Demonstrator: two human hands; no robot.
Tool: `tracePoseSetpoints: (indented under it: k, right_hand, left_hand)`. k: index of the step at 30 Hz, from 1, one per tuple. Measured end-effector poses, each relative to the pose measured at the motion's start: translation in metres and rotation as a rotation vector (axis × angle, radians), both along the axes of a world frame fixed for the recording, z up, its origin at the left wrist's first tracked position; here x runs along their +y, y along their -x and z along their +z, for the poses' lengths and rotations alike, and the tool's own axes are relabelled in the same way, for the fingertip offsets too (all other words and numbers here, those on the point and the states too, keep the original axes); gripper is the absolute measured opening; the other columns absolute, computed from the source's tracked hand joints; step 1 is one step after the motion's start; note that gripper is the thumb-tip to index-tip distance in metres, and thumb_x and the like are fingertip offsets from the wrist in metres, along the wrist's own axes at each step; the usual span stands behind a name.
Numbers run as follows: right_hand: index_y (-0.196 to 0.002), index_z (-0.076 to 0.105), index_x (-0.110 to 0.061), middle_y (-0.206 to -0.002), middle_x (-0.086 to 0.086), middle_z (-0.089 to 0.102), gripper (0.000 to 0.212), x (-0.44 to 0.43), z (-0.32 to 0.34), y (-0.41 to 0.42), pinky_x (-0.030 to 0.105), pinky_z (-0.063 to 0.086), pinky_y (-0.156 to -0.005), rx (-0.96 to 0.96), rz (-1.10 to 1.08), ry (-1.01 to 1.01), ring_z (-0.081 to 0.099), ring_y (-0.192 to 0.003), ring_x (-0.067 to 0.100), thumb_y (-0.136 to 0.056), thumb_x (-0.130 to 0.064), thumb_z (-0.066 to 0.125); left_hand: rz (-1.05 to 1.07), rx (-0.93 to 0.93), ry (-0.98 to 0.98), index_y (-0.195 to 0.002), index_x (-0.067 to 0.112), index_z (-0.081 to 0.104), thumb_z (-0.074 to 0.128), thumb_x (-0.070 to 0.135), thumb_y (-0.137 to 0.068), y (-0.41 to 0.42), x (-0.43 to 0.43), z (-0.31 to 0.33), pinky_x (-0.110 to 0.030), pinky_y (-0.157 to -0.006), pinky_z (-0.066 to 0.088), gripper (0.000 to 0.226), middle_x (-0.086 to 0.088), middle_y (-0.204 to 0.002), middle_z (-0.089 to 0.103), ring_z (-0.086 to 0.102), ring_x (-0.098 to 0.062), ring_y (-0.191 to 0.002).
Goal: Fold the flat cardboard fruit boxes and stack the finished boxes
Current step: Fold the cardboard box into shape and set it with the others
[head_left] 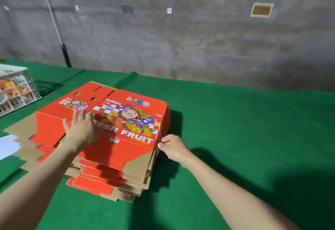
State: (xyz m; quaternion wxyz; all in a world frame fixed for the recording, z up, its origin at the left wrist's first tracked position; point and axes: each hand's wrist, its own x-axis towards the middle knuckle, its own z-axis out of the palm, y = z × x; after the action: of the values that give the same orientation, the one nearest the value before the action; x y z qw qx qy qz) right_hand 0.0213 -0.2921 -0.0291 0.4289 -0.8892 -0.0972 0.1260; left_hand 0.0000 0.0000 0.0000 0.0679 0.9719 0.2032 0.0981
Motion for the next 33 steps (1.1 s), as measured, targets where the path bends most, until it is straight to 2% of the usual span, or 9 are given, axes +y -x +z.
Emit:
tracePoseSetpoints:
  k: [4,8,12,15,19,22,26,30,33]
  right_hand:
    - [-0.111,0.047,-0.015,-0.109,0.0,0.057,0.035,0.031,-0.017,-0.014,0.036,0.05,-0.08,0.227,-0.161,-0.067,0.056,-0.096,0.018,-0.093,-0.045,0.055]
    - [-0.105,0.058,-0.014,-0.104,0.005,0.068,0.037,0.031,-0.037,-0.022,0.033,0.053,-0.074,0.333,-0.365,-0.221,0.065,-0.089,0.02,-0.091,-0.048,0.058]
    - [-0.088,0.065,-0.01,-0.093,0.01,0.071,0.023,-0.011,-0.035,-0.03,0.029,0.046,-0.063,0.284,-0.577,-0.303,0.065,-0.078,0.022,-0.091,-0.033,0.064]
    - [-0.089,0.063,-0.006,-0.09,0.012,0.07,0.02,-0.038,-0.025,-0.035,0.034,0.046,-0.076,0.353,-0.604,-0.431,0.063,-0.082,0.025,-0.097,-0.022,0.055]
    - [-0.083,0.064,-0.007,-0.083,0.008,0.07,0.02,-0.061,-0.003,-0.037,0.032,0.041,-0.071,0.326,-0.606,-0.504,0.061,-0.077,0.021,-0.097,-0.018,0.055]
    - [-0.081,0.062,-0.005,-0.069,0.009,0.071,0.021,-0.09,0.019,-0.034,0.031,0.042,-0.063,0.321,-0.667,-0.545,0.062,-0.068,0.022,-0.095,-0.02,0.058]
    - [-0.082,0.062,-0.002,-0.056,0.009,0.068,0.019,-0.144,0.043,-0.021,0.035,0.048,-0.069,0.32,-0.74,-0.576,0.064,-0.056,0.023,-0.091,-0.018,0.065]
    - [-0.108,0.062,0.0,-0.085,0.018,0.069,0.03,-0.2,0.064,0.002,0.04,0.049,-0.079,0.31,-0.715,-0.741,0.064,-0.063,0.026,-0.094,-0.027,0.058]
    - [-0.114,0.056,0.002,-0.101,0.024,0.065,0.053,-0.241,0.08,0.023,0.047,0.049,-0.079,0.348,-0.681,-1.107,0.064,-0.08,0.035,-0.097,-0.047,0.044]
  left_hand:
    - [-0.03,0.074,-0.106,-0.147,0.023,0.024,0.024,0.061,-0.094,0.009,-0.005,-0.028,-0.05,-0.115,0.01,0.065,-0.005,-0.159,0.012,0.003,-0.027,-0.146]
    - [-0.087,0.098,-0.053,-0.148,0.026,0.02,0.025,0.062,-0.094,0.009,-0.041,-0.035,-0.05,-0.112,0.007,0.065,-0.005,-0.159,0.008,0.001,-0.028,-0.146]
    - [-0.339,-0.099,0.176,-0.137,0.029,0.047,0.045,0.032,-0.097,0.005,-0.053,-0.026,-0.034,-0.107,0.027,0.04,0.0,-0.148,0.041,0.036,-0.02,-0.137]
    - [-0.24,-0.272,0.296,-0.133,0.015,0.054,0.057,0.016,-0.091,-0.003,-0.02,0.004,-0.036,-0.106,0.035,0.042,-0.009,-0.144,0.047,0.044,-0.025,-0.131]
    - [-0.419,0.086,0.411,-0.144,0.027,0.038,0.074,0.042,-0.079,0.003,-0.012,0.029,-0.046,-0.118,0.014,0.076,0.007,-0.151,0.034,0.031,-0.013,-0.14]
    - [-0.678,0.163,0.153,-0.145,0.042,0.029,0.071,0.055,-0.075,0.004,-0.045,0.039,-0.05,-0.116,-0.001,0.083,0.019,-0.153,0.02,0.01,-0.002,-0.144]
    - [-0.88,-0.057,-0.113,-0.146,0.037,0.03,0.059,0.047,-0.086,-0.011,-0.111,0.056,-0.03,-0.111,0.021,0.068,0.01,-0.153,0.03,0.028,-0.007,-0.14]
    - [-1.041,-0.131,-0.364,-0.142,0.037,0.037,0.04,0.039,-0.097,-0.023,-0.184,0.073,-0.031,-0.093,0.046,0.045,0.002,-0.135,0.056,0.055,-0.021,-0.12]
    - [-0.995,-0.19,-0.363,-0.13,0.034,0.051,0.037,0.042,-0.098,-0.039,-0.224,0.103,-0.034,-0.081,0.048,0.036,-0.007,-0.11,0.069,0.063,-0.03,-0.102]
